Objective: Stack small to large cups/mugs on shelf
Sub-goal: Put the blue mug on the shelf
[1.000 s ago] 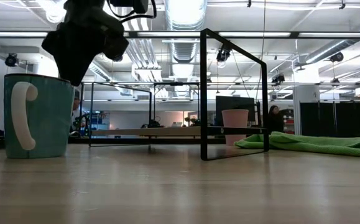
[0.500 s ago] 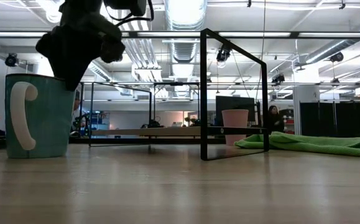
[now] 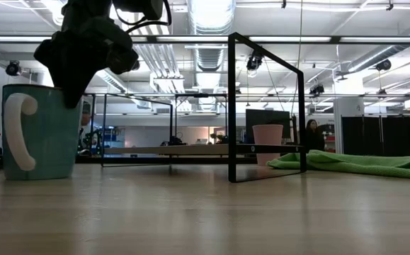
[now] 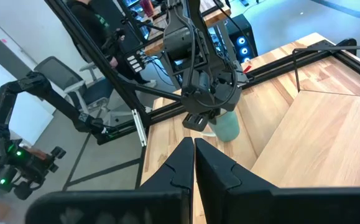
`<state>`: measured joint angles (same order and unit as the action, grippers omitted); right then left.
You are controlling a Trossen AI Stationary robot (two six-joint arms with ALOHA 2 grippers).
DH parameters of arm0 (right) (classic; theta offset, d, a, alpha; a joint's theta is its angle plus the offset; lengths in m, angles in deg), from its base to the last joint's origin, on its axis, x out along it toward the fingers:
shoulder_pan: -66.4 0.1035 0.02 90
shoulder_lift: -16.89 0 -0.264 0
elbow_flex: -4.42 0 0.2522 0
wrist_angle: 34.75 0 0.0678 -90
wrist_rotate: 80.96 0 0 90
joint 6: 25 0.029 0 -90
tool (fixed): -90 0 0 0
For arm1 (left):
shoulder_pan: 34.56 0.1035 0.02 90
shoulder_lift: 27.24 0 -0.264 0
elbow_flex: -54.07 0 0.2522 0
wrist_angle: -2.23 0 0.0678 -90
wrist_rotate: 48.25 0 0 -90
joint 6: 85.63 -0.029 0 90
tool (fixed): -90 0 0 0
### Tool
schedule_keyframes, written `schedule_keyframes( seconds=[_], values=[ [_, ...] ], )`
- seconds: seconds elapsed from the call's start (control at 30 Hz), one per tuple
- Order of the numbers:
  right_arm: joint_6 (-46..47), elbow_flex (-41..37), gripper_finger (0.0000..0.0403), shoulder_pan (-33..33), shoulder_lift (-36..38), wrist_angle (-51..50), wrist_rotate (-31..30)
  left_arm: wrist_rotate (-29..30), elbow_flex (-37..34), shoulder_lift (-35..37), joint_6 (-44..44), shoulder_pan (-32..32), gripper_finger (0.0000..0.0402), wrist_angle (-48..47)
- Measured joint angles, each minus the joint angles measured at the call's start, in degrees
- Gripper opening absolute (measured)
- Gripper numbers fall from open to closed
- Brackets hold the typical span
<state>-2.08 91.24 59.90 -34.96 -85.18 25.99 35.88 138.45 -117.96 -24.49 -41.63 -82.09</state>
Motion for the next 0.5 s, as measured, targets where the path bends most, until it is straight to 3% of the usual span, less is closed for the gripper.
schedule_keyframes(
  seconds=[0.2,0.5],
  values=[
    [0.02,0.0,0.0009,0.0,0.0,0.04,0.0,0.21,-0.03,0.0,-0.54,-0.13,0.0013,-0.02],
    [0.03,0.0,0.0009,0.0,0.0,0.07,0.0,0.35,-0.03,0.02,-1.77,-0.17,0.0005,-0.08]
  ],
)
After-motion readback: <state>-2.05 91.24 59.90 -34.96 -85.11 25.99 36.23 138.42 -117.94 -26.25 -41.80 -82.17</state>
